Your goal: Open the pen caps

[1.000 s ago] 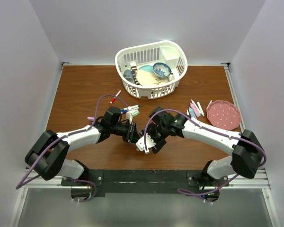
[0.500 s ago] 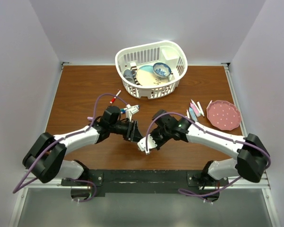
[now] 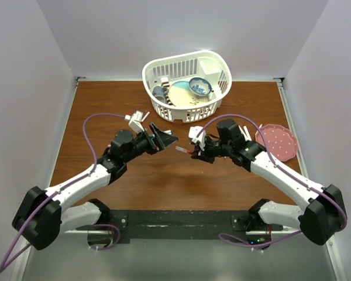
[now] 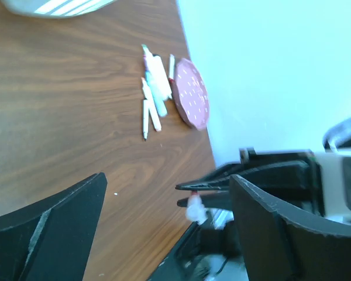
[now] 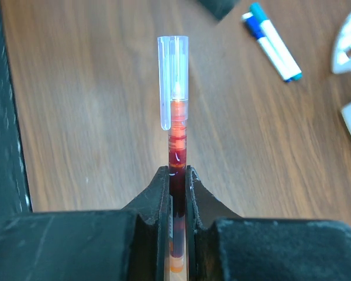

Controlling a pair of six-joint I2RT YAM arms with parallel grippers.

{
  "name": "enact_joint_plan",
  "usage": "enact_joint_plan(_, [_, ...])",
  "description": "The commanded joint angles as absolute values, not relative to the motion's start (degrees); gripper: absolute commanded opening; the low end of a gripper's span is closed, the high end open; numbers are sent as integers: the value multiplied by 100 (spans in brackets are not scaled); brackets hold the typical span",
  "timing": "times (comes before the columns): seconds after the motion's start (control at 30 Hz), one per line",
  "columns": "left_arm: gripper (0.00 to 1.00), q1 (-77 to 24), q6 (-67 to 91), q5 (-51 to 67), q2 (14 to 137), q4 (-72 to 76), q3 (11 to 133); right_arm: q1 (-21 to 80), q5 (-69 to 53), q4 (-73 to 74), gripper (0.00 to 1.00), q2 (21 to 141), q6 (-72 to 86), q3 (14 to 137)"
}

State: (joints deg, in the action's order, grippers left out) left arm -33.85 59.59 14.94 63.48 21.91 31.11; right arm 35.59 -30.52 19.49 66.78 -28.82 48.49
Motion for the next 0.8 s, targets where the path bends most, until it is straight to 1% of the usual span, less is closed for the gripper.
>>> enact_joint_plan(0.0, [89, -3892, 7320, -452, 6486, 2058, 3286, 3577, -2339, 739, 0, 6653, -1049, 4694])
enact_joint_plan(0.07, [87, -4130, 7618, -955, 6600, 1542, 3550, 3577, -2224, 537, 0, 6636, -880, 4667])
enact_joint_plan(0.13, [86, -4236, 7751, -1063, 6802, 1380, 3726, 3586, -2154, 466, 0, 6645, -747, 4597])
enact_joint_plan(0.17, [83, -4262, 7848, -1090, 6855, 1423, 3744, 3595, -2110, 353, 0, 6662, -738, 4562])
enact_joint_plan(0.4, [79, -4535, 7884, -1485, 7171, 1556, 4007, 3682, -1995, 273, 0, 6829, -695, 4509])
enact_joint_plan(0.5, [73, -4588, 7875, -1573, 7338, 1442, 4148, 3700, -2013, 255, 0, 6829, -651, 4509])
enact_joint_plan(0.53, [67, -4640, 7866, -1599, 7382, 1398, 4192, 3700, -2030, 246, 0, 6847, -642, 4509])
enact_joint_plan(0.6, [62, -4676, 7779, -1696, 7532, 1336, 4332, 3709, -2091, 220, 0, 6855, -598, 4500])
enact_joint_plan(0.63, [55, -4728, 7691, -1731, 7584, 1301, 4385, 3709, -2100, 220, 0, 6882, -589, 4491])
enact_joint_plan(0.7, [45, -4790, 7568, -1845, 7725, 1240, 4552, 3718, -2136, 211, 0, 6899, -554, 4491])
enact_joint_plan(0.73, [34, -4816, 7463, -1872, 7760, 1152, 4614, 3709, -2136, 202, 0, 6899, -536, 4483])
enact_joint_plan(0.77, [29, -4834, 7401, -1907, 7822, 1117, 4658, 3718, -2136, 193, 0, 6917, -519, 4491])
